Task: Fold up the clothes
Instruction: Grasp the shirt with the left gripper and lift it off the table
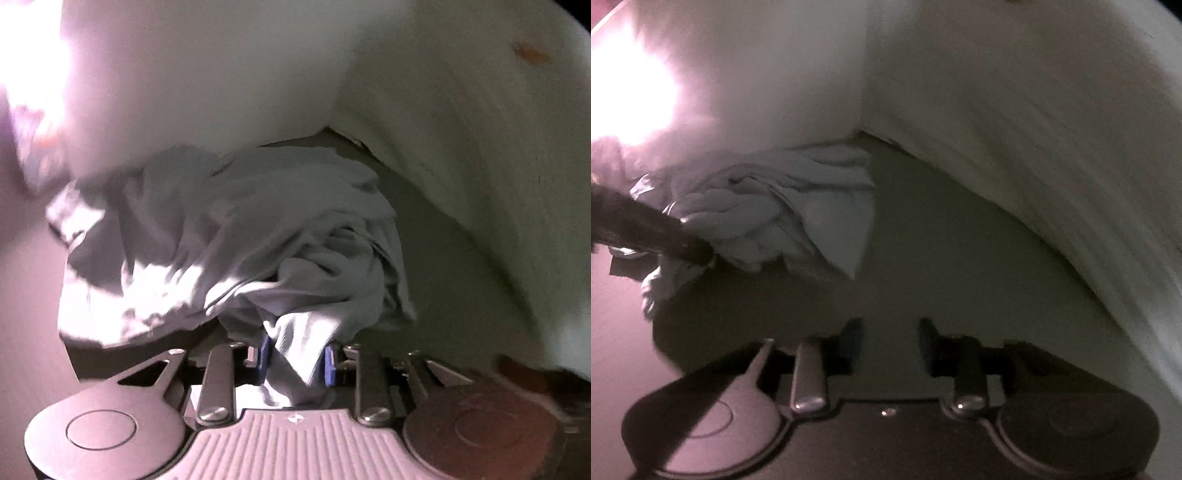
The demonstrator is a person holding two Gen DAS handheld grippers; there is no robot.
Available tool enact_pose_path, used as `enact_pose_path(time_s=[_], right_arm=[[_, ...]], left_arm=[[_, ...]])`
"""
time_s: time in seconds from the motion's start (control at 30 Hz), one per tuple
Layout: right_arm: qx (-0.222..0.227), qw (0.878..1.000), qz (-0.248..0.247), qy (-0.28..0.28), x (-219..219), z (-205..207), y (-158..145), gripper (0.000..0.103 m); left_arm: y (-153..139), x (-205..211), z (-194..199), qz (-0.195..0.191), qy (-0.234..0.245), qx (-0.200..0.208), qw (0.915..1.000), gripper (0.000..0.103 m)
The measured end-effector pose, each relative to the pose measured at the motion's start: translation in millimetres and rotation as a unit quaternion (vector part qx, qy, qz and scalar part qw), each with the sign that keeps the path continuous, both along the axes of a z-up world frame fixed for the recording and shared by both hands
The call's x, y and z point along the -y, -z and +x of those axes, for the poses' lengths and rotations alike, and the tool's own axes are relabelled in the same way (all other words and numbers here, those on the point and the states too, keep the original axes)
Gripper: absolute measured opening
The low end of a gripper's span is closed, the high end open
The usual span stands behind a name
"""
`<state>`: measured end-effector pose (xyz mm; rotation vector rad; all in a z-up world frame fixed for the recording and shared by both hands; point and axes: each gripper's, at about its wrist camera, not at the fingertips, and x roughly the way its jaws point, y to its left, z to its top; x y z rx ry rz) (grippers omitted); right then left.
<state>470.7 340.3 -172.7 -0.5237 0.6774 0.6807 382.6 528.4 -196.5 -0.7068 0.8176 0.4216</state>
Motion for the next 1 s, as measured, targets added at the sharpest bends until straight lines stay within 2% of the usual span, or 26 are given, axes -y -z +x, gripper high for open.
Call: enact_pose_path(time_s=[0.07,0.2,0.27,0.3,0.4,0.5,0.63,0.73,0.8,0.83,0.9,1.0], right_arm=[[0.015,0.998,-0.005,-0.059,-28.9,9.3,14.9,0.052],[0.048,0.990,-0.041,-0.128,-69.8,19.5,41.5,0.049],[0.072,0.987,-0.061,-0.131,-72.6,18.5,40.0,0.005],[0.091,0.986,-0.062,-0.126,-68.2,15.0,34.6,0.001],[0.148,0.985,-0.035,-0.078,-40.0,6.3,3.2,0.001],[0.194,0.981,-0.018,-0.015,9.2,-4.5,-34.5,0.001],[0.235,0.969,0.009,0.076,98.6,-30.9,-91.2,0.001],[0.268,0.954,0.023,0.134,174.6,-72.8,-134.1,0.001],[0.299,0.940,0.009,0.166,221.6,-104.0,-151.6,0.001],[0.314,0.932,0.000,0.183,246.3,-120.1,-160.1,0.001],[0.334,0.917,-0.022,0.218,294.8,-150.4,-171.7,0.001],[0.320,0.897,-0.044,0.301,373.3,-188.1,-172.7,0.003]], left_arm=[[1.3,-5.4,-2.4,-0.018,-0.007,0.005,0.9998,0.029],[-2.2,-1.1,0.7,-0.008,-0.004,0.002,1.0000,0.027],[-9.6,2.1,0.2,-0.008,-0.007,0.005,0.9999,0.025],[-15.0,5.4,0.1,-0.006,-0.004,0.006,1.0000,0.024],[-35.4,21.2,-3.7,0.015,0.017,0.007,0.9997,0.022],[-64.8,54.2,-17.0,0.044,0.074,0.015,0.9962,0.022],[-104.9,101.7,-46.1,0.050,0.128,0.035,0.9898,0.021],[-131.5,139.4,-76.0,0.025,0.155,0.057,0.9860,0.021],[-143.3,172.1,-94.5,-0.006,0.187,0.066,0.9802,0.021],[-148.9,188.7,-103.5,-0.022,0.203,0.070,0.9764,0.021],[-155.3,236.8,-119.4,-0.045,0.260,0.072,0.9618,0.022],[-152.7,321.5,-139.0,-0.066,0.355,0.053,0.9311,0.023]])
